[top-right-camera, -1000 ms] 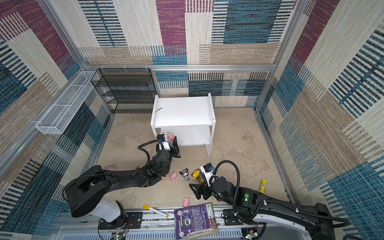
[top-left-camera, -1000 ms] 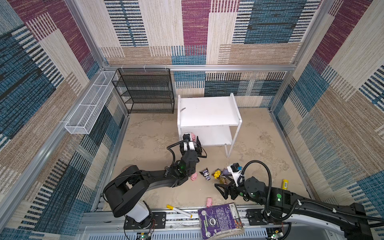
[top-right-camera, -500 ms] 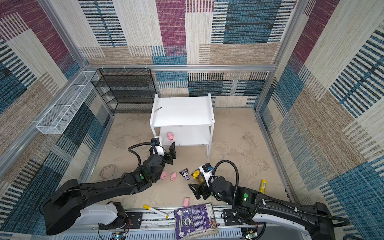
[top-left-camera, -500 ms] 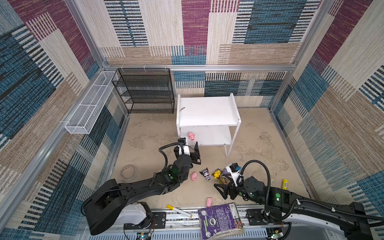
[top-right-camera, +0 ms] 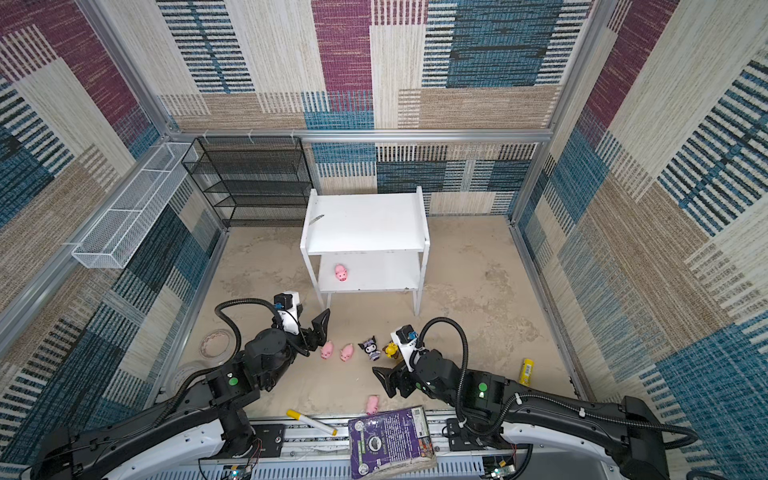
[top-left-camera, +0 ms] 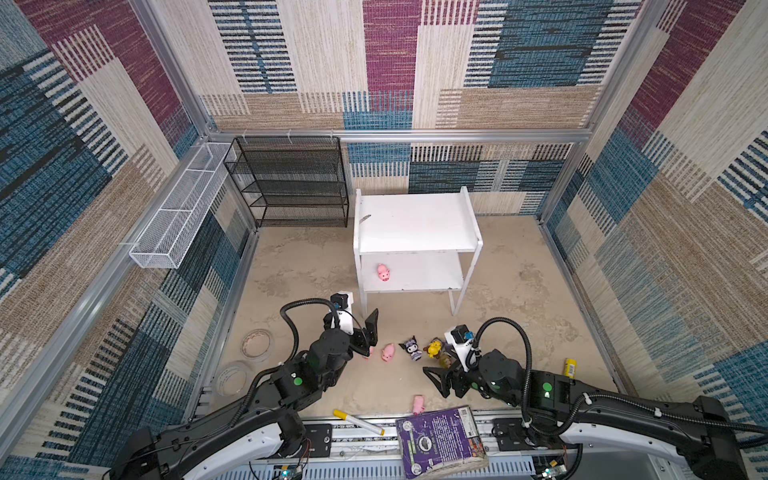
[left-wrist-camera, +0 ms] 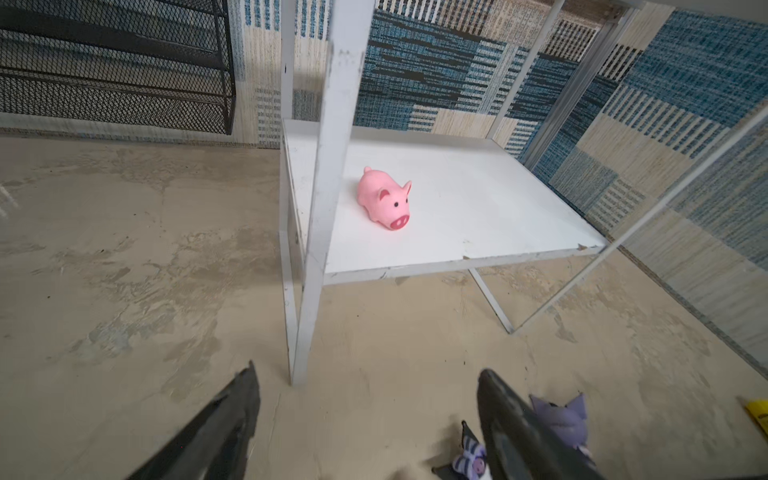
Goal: Place and organize the plastic toys onto the shelf
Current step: 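Withdraw the left gripper from the shelf back toward the toys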
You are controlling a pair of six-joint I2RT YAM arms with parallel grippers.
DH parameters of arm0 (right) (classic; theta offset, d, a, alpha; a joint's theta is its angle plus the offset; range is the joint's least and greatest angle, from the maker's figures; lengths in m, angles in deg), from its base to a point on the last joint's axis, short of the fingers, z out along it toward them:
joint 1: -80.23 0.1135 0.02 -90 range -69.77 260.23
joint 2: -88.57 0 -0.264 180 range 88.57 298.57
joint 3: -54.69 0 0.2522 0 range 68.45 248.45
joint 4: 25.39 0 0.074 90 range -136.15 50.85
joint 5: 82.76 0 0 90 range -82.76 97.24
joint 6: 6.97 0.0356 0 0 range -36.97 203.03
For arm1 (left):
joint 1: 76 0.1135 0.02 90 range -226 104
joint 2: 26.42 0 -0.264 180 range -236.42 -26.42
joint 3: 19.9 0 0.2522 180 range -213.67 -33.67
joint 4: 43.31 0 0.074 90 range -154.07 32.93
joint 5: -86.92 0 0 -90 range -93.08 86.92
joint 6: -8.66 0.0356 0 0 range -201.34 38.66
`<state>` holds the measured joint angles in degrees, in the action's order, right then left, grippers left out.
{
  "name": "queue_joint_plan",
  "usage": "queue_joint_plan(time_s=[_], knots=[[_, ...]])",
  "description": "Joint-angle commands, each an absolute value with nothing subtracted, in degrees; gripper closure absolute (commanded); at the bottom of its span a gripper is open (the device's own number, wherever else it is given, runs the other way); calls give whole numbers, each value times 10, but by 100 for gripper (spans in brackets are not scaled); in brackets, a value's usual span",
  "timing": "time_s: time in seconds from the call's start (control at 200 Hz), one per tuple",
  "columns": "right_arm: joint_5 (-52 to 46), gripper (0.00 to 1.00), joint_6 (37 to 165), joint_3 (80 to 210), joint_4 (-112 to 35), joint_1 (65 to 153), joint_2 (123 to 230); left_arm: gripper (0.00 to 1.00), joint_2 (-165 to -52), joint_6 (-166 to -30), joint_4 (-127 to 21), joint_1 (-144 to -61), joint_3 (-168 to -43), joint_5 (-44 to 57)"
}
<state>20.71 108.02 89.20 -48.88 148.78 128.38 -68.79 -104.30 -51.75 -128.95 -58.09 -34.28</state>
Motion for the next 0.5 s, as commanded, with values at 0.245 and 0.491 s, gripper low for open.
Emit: queue_joint_plan(time_s=[0.245, 0.491], knots=[[177, 6, 1074, 901, -423, 1488, 1347, 19, -629, -1151, -743, -1289, -561, -285], [169, 6, 1068, 907, -401, 1488, 1390, 26, -667, -1199, -718, -1294, -506, -243]])
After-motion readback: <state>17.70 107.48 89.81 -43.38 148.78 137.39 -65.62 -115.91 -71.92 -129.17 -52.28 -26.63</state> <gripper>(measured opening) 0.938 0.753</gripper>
